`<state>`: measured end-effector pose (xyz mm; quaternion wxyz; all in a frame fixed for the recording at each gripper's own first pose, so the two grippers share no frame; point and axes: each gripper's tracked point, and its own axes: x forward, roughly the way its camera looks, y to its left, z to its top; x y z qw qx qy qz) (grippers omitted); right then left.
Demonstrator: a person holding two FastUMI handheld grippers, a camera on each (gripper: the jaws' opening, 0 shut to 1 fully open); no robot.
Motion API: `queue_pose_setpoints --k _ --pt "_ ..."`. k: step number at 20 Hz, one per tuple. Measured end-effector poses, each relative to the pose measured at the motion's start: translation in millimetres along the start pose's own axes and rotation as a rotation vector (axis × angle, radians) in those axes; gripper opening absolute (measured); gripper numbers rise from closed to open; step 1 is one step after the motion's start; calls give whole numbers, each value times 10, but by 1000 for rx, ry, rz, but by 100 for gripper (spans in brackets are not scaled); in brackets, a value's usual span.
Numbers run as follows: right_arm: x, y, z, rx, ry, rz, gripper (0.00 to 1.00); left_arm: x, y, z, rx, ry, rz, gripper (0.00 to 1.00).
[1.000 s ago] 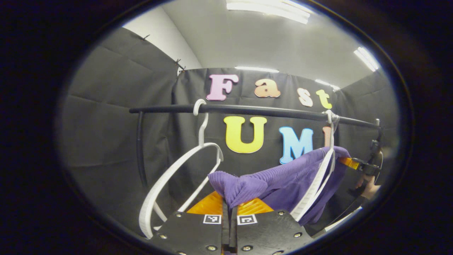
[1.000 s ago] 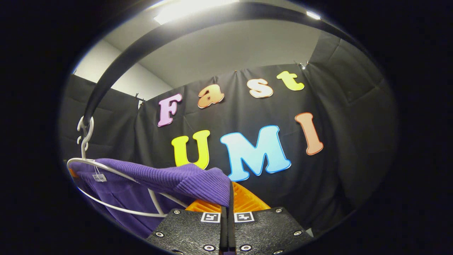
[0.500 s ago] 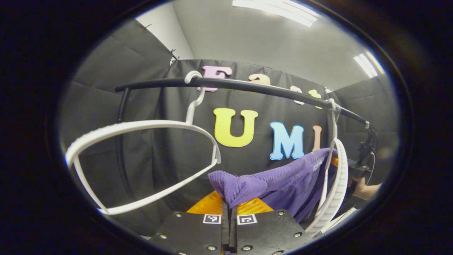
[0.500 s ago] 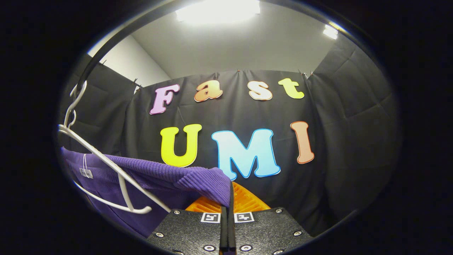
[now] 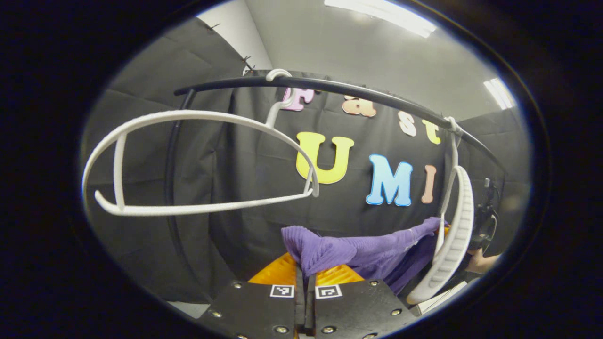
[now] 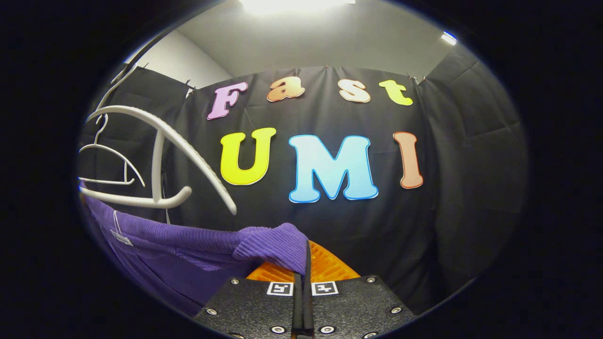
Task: Grasp the clothes on the hanger with both hands and then place them into the laundry hamper below.
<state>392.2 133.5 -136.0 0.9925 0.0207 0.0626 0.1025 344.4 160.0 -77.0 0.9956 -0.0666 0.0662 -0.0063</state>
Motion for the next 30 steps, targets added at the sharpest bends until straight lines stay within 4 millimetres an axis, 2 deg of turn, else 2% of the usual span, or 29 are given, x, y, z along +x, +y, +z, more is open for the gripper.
queue_pose_setpoints --k 1,2,3,5,6,7,9,10,11,13,18,21,23,24,25,28,30 --pt "-38 -7 -25 7 7 4 0 -85 8 -39 -8 3 9 6" --pt "-67 -16 -47 13 13 5 0 -232 20 -113 -16 5 17 1" --pt "-95 -25 -55 19 17 9 0 -333 24 -151 -24 7 27 6" --pt "-156 -49 -93 22 28 17 0 -523 37 -236 -38 15 46 6" --pt "-192 -62 -117 23 34 22 0 -481 -27 -302 -45 19 57 6" --pt "-231 -72 -133 26 41 29 0 -522 -64 -335 -50 22 69 6" --pt "-325 -90 -143 34 55 46 0 -635 -121 -405 -63 28 99 6" --pt "-379 -101 -155 40 60 56 0 -708 -164 -429 -68 27 116 1" --pt "-441 -106 -154 51 66 68 0 -789 -203 -452 -65 24 137 1" --pt "-554 -111 -194 79 78 92 0 -1015 -310 -503 -45 17 177 1" --pt "-824 22 -518 132 187 207 0 -1702 -583 -647 -71 -5 300 1" --pt "-963 27 -616 122 232 262 0 -2067 -771 -702 -60 -1 372 1" --pt "-1126 47 -684 131 285 289 0 -2268 -899 -763 -55 5 405 0" --pt "-1235 66 -729 140 322 300 0 -2367 -1002 -826 -62 5 409 6" --pt "-1346 79 -794 136 359 300 0 -2449 -1067 -894 -57 11 415 6" --pt "-1644 165 -900 111 433 299 0 -2629 -1182 -1168 -58 53 415 6" --pt "-1833 225 -942 80 453 292 0 -2689 -1251 -1305 -124 65 378 7"
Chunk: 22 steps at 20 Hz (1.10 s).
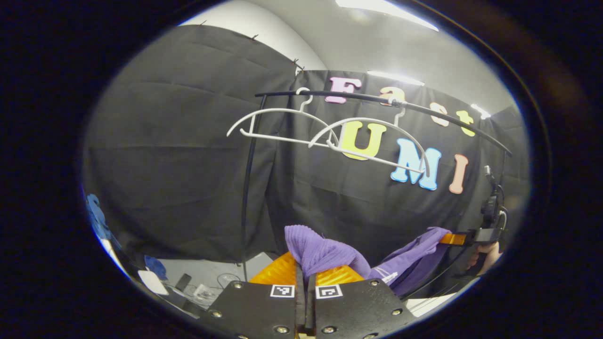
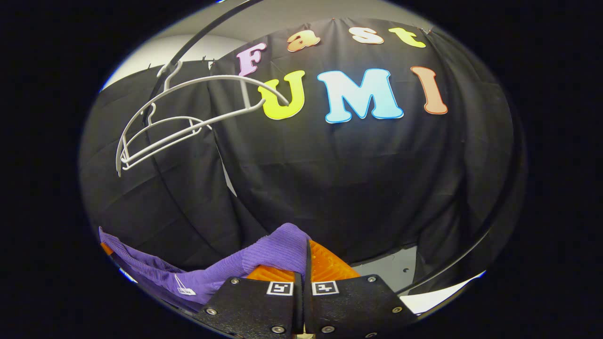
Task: Grasp the clothes on the hanger with both hands and then place them into the laundry hamper below.
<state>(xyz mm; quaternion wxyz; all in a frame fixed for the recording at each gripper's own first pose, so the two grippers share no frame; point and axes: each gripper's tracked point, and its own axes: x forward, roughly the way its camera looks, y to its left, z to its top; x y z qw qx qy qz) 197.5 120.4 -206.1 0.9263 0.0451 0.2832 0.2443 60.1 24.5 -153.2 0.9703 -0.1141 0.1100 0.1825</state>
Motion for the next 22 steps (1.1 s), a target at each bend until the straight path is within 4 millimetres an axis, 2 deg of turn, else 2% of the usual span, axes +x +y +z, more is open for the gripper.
queue_pose_setpoints --k 2,3,4,5,7,8,9,10,13,14,17,19,22 --pt "-128 89 -182 -18 14 -18 0 -32 76 -141 5 33 -18 1" --pt "-170 153 -330 -24 37 -34 0 -51 132 -195 12 53 -27 6" --pt "-225 225 -493 -29 64 -51 0 -66 166 -213 2 66 -44 6" --pt "-278 334 -651 -29 91 -60 0 -115 187 -221 -9 73 -63 1" --pt "-407 620 -919 -33 142 -70 0 -241 246 -288 2 98 -90 1" --pt "-491 763 -1029 -27 155 -68 0 -293 259 -317 18 114 -112 6" --pt "-556 903 -1107 -15 160 -68 0 -345 269 -348 40 126 -139 6" --pt "-578 985 -1154 5 159 -72 0 -381 277 -373 68 133 -168 1" --pt "-769 1253 -1269 79 143 -100 0 -414 367 -481 115 137 -231 1" --pt "-865 1295 -1295 98 134 -116 0 -429 404 -572 109 147 -245 6" --pt "-1173 1206 -1432 160 104 -176 0 -375 455 -685 88 168 -280 1" --pt "-1249 1093 -1587 211 116 -210 0 -324 498 -837 87 190 -293 1" --pt "-1223 867 -1864 265 164 -277 0 -198 560 -1115 104 258 -281 1"
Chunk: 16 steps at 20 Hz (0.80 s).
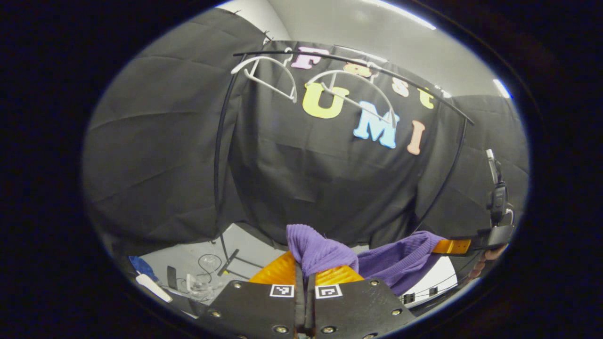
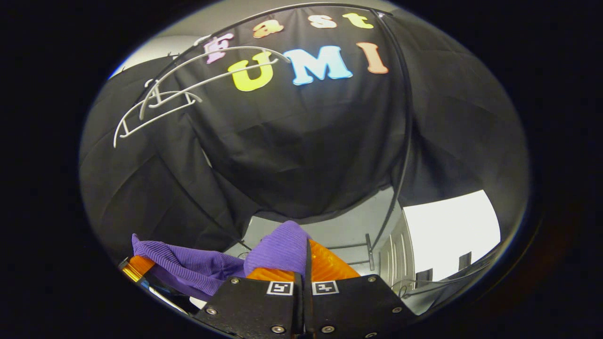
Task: Grasp the clothes on the hanger with both hands and then place them into the laundry hamper below.
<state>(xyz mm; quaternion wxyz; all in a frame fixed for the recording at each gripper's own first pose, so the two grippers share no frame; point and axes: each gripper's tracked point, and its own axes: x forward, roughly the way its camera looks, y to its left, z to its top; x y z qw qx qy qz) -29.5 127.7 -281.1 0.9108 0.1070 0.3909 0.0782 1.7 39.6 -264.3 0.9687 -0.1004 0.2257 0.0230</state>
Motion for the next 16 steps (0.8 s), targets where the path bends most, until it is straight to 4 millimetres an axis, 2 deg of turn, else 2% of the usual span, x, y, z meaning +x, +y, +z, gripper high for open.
queue_pose_setpoints --k 2,3,4,5,6,7,8,9,10,12,16 --pt "83 -77 -148 36 24 -23 0 205 54 -180 0 59 5 1" --pt "105 -3 -284 33 29 -23 1 312 66 -242 4 81 2 1" --pt "159 -22 -380 20 36 -24 0 398 99 -359 12 107 3 1" --pt "228 -38 -462 4 41 -23 0 479 132 -452 19 133 4 6" --pt "309 -51 -573 -2 51 -22 0 546 192 -577 20 160 8 1" --pt "373 -66 -671 5 66 -25 0 621 245 -668 22 188 11 1" --pt "442 -71 -767 20 81 -26 0 685 300 -780 27 214 15 6" --pt "504 -62 -857 34 99 -26 0 745 360 -880 38 235 15 1" --pt "548 -51 -964 47 118 -32 0 832 363 -997 55 258 12 1" --pt "647 -31 -1080 47 145 -35 1 972 372 -1125 87 295 7 1" --pt "721 -37 -1145 31 163 -43 1 1119 287 -1283 131 340 -19 1"
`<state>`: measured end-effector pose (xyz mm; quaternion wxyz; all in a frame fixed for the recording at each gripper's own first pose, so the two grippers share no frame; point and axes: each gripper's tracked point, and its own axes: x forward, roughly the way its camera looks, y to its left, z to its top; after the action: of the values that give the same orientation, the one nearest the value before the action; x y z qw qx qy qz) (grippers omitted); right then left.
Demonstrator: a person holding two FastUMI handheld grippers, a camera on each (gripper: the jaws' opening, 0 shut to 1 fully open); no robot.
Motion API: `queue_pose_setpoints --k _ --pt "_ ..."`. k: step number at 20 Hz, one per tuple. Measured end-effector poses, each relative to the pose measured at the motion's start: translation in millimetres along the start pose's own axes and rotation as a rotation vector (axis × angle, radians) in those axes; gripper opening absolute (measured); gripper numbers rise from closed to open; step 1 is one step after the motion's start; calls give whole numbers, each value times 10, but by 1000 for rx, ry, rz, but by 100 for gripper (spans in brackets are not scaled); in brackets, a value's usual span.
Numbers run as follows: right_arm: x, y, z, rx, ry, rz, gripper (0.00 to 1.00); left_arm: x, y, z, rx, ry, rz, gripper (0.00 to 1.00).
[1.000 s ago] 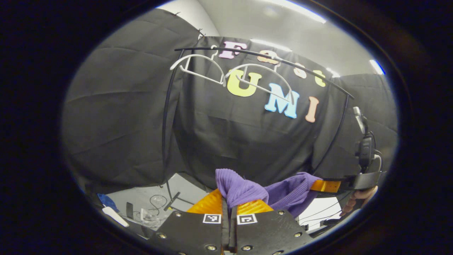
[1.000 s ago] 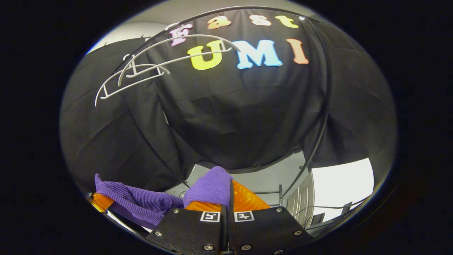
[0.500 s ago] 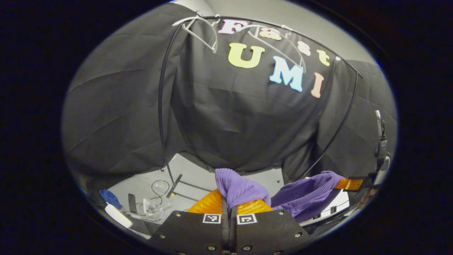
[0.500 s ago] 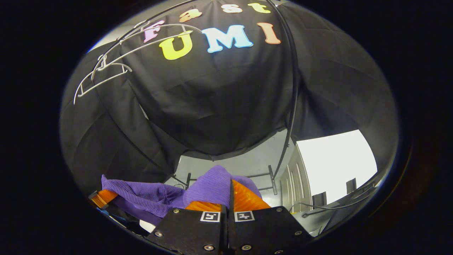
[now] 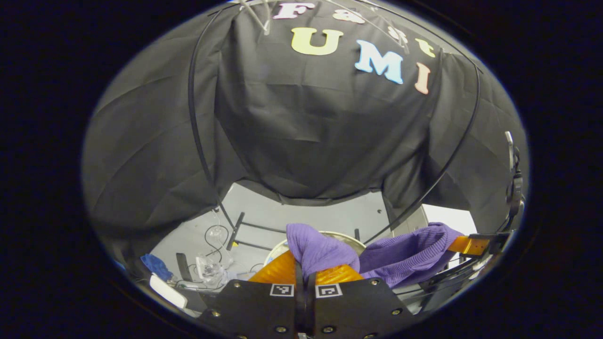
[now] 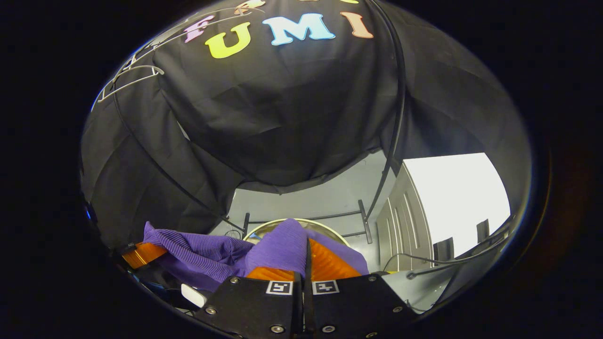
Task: Grasp the clothes on the hanger with both hands and then place them into the laundry hamper below.
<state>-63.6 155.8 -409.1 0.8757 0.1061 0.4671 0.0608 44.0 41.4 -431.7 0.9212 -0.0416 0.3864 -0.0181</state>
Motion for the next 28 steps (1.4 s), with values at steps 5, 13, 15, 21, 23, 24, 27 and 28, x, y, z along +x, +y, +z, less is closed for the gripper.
queue_pose_setpoints --k 5,13,15,21,23,24,27,28 --pt "-59 -103 -22 14 6 -16 2 106 -127 -30 36 14 -28 6" --pt "-82 -25 -182 -21 64 -2 6 116 -231 -274 96 91 -88 4" --pt "-89 19 -374 -43 129 23 23 106 -205 -399 121 116 -99 8" --pt "-393 10 -332 -69 139 77 96 -131 -148 -355 161 72 -69 98" --pt "-570 -133 -186 -95 86 63 96 -287 -163 -287 135 40 -51 98" --pt "-665 -220 -91 -100 47 55 96 -392 -169 -218 119 18 -39 90" --pt "-982 -496 300 -96 -88 31 96 -757 -228 62 76 -53 11 100" --pt "-1086 -579 450 -97 -135 33 96 -882 -246 159 58 -79 36 100"
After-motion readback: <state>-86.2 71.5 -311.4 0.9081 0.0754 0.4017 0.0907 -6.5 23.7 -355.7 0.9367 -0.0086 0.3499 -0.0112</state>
